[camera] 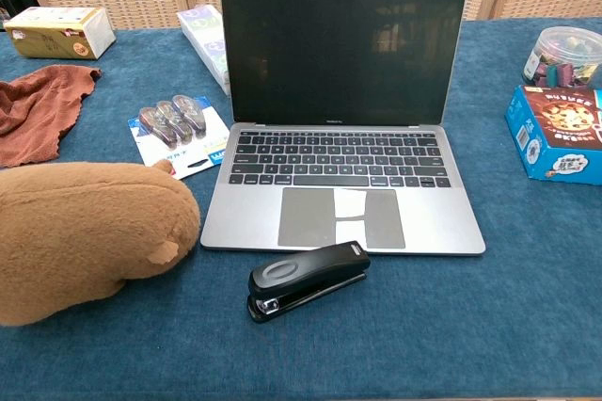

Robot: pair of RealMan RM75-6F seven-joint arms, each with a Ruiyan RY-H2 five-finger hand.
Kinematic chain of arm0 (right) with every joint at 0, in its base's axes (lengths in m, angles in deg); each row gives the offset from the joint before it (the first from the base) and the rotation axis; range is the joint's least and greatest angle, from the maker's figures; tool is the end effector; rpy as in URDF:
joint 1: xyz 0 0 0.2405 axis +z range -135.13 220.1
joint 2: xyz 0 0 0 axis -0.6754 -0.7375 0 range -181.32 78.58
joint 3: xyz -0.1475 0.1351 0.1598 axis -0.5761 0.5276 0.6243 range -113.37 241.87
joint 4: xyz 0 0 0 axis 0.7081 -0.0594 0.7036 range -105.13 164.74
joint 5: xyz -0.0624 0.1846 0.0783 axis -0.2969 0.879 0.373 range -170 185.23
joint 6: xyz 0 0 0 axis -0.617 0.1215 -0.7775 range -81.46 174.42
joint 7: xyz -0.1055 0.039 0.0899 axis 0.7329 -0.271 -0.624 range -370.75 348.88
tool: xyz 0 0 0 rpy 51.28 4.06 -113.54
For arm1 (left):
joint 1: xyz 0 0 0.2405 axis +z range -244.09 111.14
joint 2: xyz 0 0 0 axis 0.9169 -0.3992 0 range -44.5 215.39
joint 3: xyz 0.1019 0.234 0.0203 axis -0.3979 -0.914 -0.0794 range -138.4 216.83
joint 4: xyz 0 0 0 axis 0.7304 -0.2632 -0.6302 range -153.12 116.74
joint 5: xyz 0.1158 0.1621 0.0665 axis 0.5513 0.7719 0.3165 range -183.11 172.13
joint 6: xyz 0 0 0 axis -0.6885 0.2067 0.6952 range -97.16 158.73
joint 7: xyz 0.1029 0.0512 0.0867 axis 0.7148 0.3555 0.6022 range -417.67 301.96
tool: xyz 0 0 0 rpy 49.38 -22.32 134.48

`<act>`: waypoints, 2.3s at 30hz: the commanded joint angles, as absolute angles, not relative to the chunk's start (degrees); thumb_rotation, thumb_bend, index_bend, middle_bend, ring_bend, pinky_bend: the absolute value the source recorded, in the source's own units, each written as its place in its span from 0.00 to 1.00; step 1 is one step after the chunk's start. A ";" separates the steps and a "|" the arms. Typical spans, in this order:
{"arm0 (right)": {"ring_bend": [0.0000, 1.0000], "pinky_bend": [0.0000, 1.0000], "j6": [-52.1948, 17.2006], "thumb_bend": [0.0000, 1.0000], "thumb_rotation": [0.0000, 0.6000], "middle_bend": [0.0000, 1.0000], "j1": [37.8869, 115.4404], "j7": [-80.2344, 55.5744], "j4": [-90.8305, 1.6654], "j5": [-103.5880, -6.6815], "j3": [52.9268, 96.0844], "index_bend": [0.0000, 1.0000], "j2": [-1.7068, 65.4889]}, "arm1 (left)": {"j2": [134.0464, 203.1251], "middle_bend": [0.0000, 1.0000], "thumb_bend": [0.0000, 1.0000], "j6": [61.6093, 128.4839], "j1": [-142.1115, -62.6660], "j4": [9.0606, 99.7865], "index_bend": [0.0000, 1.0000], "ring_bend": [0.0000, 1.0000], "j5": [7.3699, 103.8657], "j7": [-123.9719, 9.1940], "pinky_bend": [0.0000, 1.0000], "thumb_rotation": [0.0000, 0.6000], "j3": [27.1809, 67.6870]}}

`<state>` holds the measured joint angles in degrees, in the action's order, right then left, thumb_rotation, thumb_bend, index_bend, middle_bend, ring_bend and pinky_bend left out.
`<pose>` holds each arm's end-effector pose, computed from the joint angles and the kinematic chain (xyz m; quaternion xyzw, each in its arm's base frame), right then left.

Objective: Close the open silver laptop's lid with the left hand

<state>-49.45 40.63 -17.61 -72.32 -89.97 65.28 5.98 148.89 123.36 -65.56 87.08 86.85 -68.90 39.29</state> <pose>-0.2695 -0.1367 0.1914 0.5657 -0.3836 0.4887 0.5423 -0.2652 0.1397 0.1544 -0.4998 -0.4812 -0.5166 0.5017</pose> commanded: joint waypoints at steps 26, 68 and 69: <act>0.00 0.06 -49.09 0.18 1.00 0.00 40.70 -18.03 -72.02 -89.14 65.36 0.00 5.85 | 149.15 0.10 0.09 122.91 -65.88 87.36 0.30 0.12 86.82 -68.00 0.13 1.00 39.34; 0.00 0.06 -48.42 0.18 1.00 0.00 40.93 -19.36 -71.62 -89.87 64.61 0.00 5.79 | 148.19 0.02 0.09 92.08 -101.70 71.08 0.18 0.03 79.81 -82.78 0.13 1.00 56.69; 0.00 0.06 -48.39 0.18 1.00 0.00 40.95 -19.44 -71.58 -89.84 64.62 0.00 5.79 | 148.42 0.02 0.09 90.83 -102.99 70.24 0.18 0.03 79.54 -81.67 0.13 1.00 56.93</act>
<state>-48.40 40.95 -19.43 -71.58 -89.84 64.61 5.79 147.83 92.33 -101.46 71.38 80.12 -83.01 56.41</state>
